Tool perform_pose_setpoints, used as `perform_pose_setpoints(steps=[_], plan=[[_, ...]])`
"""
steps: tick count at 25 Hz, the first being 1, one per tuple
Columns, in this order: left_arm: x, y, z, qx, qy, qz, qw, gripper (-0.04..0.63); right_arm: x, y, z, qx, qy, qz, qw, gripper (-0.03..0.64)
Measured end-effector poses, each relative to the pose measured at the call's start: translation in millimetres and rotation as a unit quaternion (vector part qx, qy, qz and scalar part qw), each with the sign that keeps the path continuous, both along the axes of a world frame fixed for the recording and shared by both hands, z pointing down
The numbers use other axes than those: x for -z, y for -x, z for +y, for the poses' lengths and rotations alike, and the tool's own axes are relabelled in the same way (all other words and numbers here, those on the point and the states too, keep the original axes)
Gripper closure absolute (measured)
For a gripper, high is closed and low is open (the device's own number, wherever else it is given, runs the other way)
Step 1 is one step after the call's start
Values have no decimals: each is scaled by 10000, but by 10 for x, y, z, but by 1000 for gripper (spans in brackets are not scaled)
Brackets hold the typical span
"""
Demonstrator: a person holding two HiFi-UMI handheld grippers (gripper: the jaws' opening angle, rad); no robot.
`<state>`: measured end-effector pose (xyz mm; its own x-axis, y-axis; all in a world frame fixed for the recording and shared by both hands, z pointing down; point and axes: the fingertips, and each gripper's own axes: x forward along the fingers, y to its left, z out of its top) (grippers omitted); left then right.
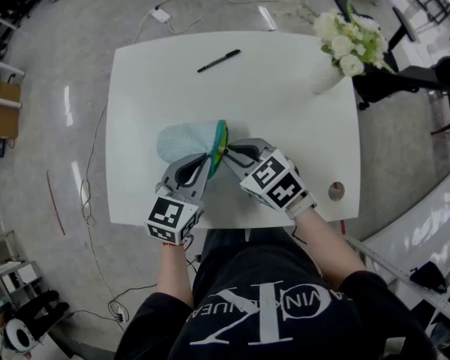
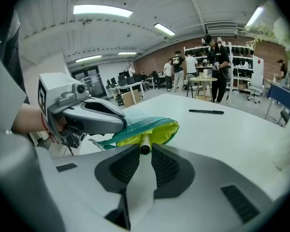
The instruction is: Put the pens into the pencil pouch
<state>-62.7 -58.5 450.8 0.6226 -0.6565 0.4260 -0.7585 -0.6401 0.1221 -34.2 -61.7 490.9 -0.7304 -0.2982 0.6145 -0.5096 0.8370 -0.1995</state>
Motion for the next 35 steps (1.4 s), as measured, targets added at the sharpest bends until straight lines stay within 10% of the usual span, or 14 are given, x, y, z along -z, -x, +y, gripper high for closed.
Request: perform_pose_setpoints(steps=[16,35], plan=[[49,757,-295,-171,-151,-9,9997,588,319,159,-595,-801,-423,200,9957,514],[74,977,-677,521,-182,-23,9985,588,107,-7,-1796,-279,-937,1391,9854,476]])
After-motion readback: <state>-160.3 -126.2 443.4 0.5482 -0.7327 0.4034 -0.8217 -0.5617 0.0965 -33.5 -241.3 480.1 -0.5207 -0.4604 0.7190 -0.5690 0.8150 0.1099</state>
